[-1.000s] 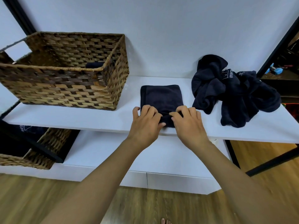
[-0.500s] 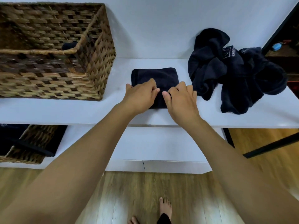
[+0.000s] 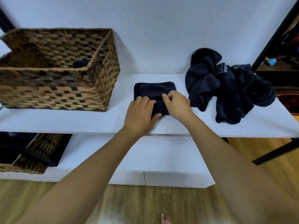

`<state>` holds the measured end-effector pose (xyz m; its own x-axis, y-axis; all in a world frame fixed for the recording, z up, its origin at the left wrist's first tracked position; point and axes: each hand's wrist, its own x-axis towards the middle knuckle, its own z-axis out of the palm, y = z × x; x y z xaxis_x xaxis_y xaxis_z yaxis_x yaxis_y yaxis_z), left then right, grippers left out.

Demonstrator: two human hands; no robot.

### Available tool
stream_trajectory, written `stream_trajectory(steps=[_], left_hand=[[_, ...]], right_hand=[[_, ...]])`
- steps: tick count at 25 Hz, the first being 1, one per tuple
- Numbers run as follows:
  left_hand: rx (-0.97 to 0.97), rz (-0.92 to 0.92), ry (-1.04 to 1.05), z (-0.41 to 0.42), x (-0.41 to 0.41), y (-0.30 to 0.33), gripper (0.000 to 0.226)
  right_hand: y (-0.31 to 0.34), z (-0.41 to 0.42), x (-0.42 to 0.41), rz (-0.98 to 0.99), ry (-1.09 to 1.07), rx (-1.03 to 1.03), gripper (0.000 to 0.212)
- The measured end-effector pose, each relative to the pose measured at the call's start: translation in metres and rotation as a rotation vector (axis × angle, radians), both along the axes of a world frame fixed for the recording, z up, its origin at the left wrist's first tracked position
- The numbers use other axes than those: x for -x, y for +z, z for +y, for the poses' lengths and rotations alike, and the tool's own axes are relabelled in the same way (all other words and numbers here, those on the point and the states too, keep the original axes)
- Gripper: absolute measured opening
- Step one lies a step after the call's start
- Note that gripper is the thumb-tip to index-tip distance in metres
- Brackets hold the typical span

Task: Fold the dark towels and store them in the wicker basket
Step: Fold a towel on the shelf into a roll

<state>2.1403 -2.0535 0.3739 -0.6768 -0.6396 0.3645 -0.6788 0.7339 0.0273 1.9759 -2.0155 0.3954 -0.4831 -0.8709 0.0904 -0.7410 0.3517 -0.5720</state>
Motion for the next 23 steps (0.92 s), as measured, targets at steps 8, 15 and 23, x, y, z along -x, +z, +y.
stream_trajectory(steps=[8,15,23], left_hand=[[-0.25,-0.105,-0.072,-0.014,0.0,0.035,0.042],[-0.55,0.105,-0.034,-0.033,0.001,0.028,0.05],[0.023,0.162,0.175,-0.007,0.014,-0.004,0.041]], right_hand=[[-0.04,0.037,-0.012,0.535,0.07,0.287,0.041],[-0.027,0.025,-0.01,0.455,0.103,0.323,0.041],[-0.002,-0.016,0.003,0.13,-0.113,-0.14,0.045]])
